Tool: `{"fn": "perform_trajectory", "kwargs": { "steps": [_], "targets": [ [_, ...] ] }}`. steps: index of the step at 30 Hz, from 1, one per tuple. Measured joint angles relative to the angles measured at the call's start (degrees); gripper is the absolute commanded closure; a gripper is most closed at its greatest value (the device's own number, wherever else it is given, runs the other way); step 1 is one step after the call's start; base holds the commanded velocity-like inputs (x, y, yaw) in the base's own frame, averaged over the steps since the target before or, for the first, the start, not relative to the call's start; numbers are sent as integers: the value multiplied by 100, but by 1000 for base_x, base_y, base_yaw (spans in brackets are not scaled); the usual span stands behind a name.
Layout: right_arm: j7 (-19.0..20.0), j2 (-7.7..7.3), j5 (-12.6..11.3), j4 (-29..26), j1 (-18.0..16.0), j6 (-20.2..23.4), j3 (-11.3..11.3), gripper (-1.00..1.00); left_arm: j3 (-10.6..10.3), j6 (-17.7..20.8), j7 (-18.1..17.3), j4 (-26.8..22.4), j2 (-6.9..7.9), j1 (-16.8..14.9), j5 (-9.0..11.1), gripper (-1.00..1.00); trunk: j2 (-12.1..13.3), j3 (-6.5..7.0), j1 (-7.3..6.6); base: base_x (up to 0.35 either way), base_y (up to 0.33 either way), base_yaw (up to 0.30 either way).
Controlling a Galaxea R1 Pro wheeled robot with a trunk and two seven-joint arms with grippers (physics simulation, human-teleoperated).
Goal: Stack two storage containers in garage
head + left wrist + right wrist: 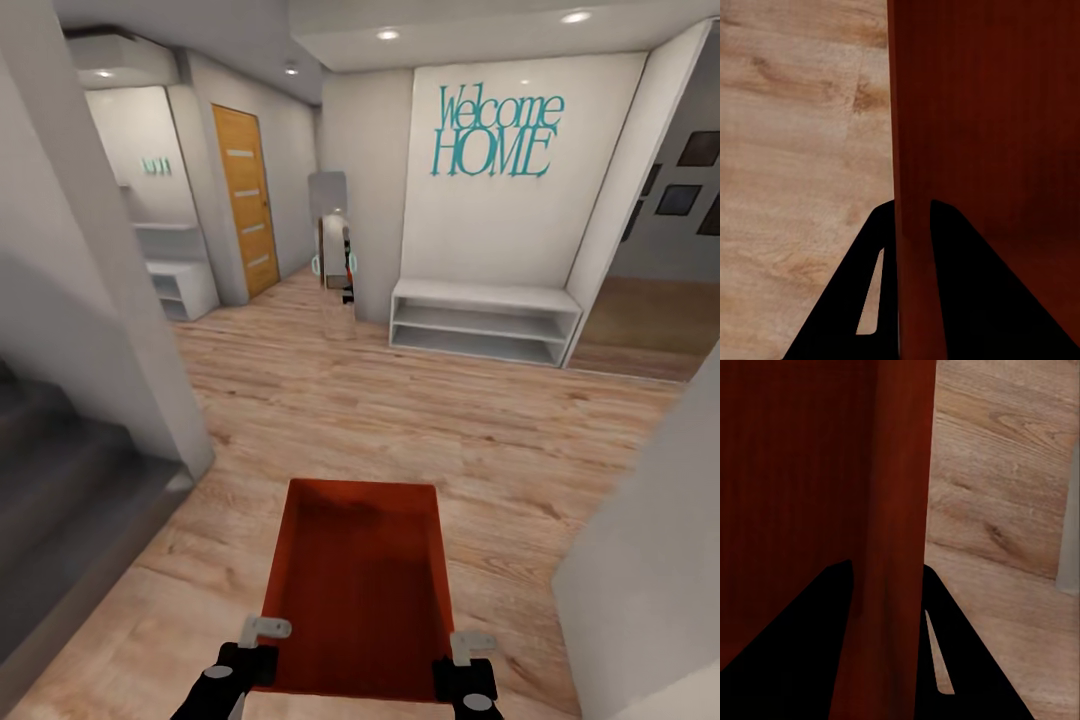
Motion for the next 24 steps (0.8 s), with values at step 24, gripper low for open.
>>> {"fn": "perform_trajectory", "kwargs": {
  "steps": [24],
  "targets": [
    [-1,-1,0,-2,2,0,-1,100,-2,0,0,2,0,-1,0,100,0,0,0,322,0,0]
  ]
}}
